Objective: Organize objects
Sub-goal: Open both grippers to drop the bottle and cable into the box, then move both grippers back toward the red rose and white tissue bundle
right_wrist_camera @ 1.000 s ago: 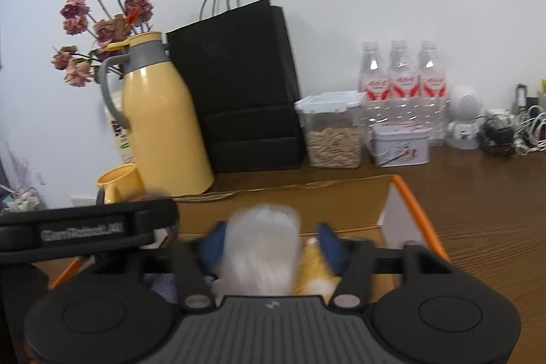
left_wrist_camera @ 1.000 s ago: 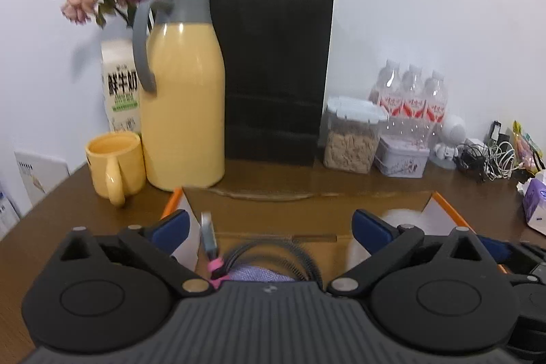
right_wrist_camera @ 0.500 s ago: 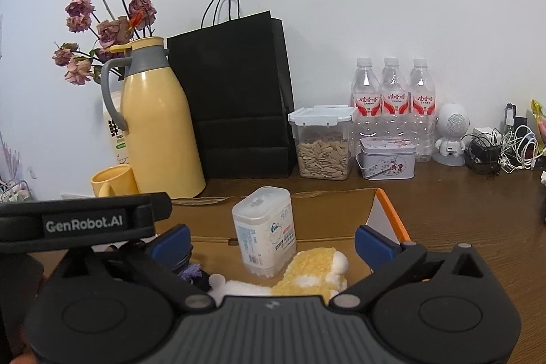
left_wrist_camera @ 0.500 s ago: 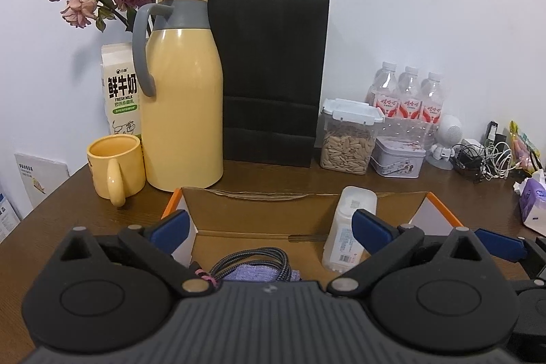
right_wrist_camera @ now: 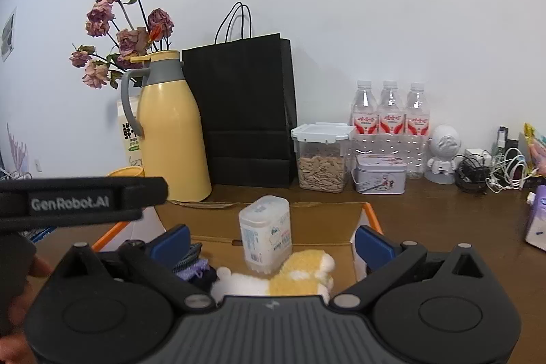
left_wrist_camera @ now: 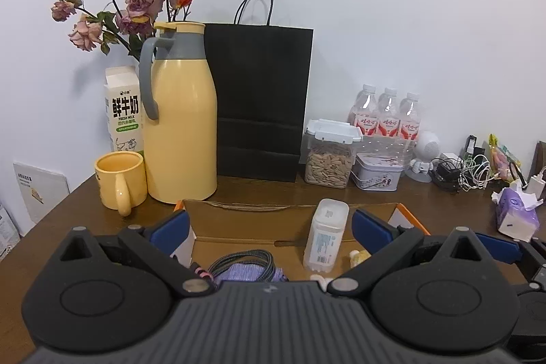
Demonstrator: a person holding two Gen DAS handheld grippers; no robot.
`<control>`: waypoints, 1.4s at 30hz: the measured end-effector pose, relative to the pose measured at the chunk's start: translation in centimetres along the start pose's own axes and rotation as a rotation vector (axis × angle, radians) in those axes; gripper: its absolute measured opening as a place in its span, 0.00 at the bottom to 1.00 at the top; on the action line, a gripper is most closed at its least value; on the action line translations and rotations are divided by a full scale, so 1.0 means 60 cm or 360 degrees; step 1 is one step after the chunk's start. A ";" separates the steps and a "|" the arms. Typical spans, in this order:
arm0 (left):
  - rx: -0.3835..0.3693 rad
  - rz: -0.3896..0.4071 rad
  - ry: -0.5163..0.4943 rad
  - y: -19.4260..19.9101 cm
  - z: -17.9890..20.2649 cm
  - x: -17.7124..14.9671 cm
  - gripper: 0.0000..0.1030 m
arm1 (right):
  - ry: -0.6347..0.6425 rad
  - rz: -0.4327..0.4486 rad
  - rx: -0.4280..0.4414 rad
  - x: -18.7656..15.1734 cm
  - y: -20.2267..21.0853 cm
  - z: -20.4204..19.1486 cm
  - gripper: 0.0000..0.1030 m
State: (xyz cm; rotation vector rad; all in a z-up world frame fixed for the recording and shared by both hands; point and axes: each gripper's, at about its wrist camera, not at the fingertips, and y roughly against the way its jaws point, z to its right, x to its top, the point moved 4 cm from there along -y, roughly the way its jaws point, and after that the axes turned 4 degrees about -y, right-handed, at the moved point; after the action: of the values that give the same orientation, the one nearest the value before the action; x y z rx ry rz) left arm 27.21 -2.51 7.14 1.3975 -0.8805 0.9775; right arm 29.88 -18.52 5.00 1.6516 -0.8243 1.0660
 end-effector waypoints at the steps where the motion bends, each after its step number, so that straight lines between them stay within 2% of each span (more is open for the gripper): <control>1: 0.0000 0.0001 -0.0003 0.008 0.001 -0.001 1.00 | 0.0001 -0.0004 0.0000 -0.002 0.009 0.003 1.00; 9: 0.0012 -0.0030 -0.0042 0.060 0.000 -0.023 1.00 | 0.0023 -0.0040 -0.0017 -0.028 0.073 0.031 1.00; 22: 0.0044 -0.0197 -0.0064 0.095 -0.023 -0.100 1.00 | 0.0040 -0.0181 -0.0069 -0.104 0.130 0.090 1.00; 31: 0.0047 -0.0339 -0.0071 0.091 -0.029 -0.160 1.00 | 0.0063 -0.0324 0.0008 -0.167 0.109 0.069 1.00; 42: 0.0008 -0.0421 -0.0023 0.076 -0.034 -0.201 1.00 | 0.0105 -0.0423 -0.0029 -0.193 0.054 0.044 1.00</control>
State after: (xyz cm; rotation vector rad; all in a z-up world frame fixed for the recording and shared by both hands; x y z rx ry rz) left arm 18.40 -1.13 -2.36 1.4836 -0.6824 0.7693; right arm 23.24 -21.60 -4.91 1.6486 -0.5514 0.9184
